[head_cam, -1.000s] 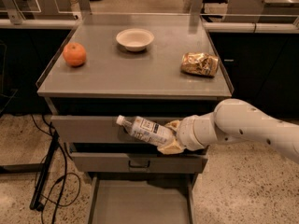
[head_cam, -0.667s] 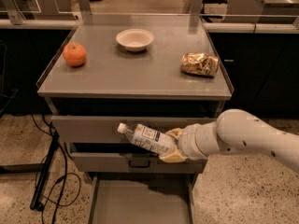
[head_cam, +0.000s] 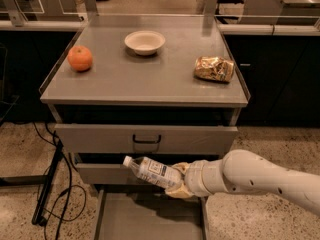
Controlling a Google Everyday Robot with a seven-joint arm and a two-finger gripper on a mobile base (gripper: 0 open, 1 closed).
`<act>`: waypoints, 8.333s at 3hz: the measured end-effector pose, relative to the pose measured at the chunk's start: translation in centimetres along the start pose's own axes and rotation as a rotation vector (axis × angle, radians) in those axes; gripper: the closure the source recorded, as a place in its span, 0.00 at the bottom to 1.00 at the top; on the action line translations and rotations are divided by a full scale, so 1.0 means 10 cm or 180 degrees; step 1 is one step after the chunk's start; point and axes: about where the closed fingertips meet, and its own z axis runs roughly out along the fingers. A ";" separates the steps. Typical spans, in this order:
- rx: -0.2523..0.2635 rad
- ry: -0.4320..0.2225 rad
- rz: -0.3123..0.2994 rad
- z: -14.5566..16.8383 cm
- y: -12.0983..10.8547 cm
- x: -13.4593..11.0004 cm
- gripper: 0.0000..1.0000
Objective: Place blue plastic bottle into bottom drawer
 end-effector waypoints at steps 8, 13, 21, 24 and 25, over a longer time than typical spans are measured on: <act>0.0325 0.0104 0.0376 2.04 0.69 1.62 1.00; 0.0358 -0.0393 0.0330 2.25 0.60 1.96 1.00; 0.0210 0.0051 0.0720 3.48 1.14 3.06 0.74; 0.0209 0.0051 0.0720 3.48 1.14 3.06 0.05; 0.0209 0.0050 0.0720 3.48 1.14 3.06 0.00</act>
Offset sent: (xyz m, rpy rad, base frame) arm -0.0139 -0.0219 -0.1316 -0.0358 0.0439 -0.1085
